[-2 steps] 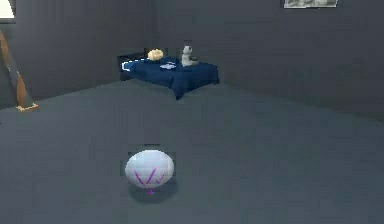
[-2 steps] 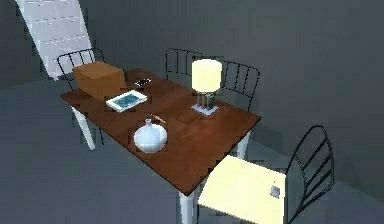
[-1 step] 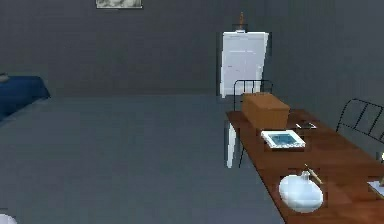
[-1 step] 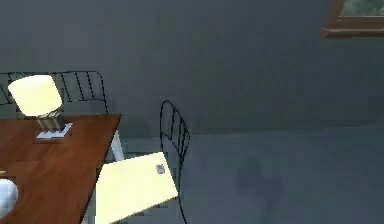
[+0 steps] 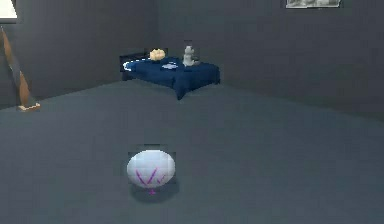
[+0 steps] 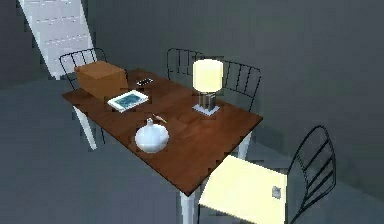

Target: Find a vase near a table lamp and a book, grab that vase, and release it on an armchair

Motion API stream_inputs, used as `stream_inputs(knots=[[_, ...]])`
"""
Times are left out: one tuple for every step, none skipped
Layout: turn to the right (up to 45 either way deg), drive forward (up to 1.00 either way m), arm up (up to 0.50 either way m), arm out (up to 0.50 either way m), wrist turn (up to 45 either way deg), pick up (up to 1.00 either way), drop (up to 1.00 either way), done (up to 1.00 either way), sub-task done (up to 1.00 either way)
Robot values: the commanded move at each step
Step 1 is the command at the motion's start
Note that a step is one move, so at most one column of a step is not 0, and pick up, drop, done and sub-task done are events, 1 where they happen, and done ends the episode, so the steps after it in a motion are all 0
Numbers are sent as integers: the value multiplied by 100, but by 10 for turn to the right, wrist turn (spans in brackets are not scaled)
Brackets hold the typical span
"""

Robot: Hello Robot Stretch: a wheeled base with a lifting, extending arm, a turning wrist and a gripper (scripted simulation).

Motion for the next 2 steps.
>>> stream_inputs(knots=[[-90,0,0,0,0,0,0,0,0],[0,0,50,0,0,0,0,0,0]])
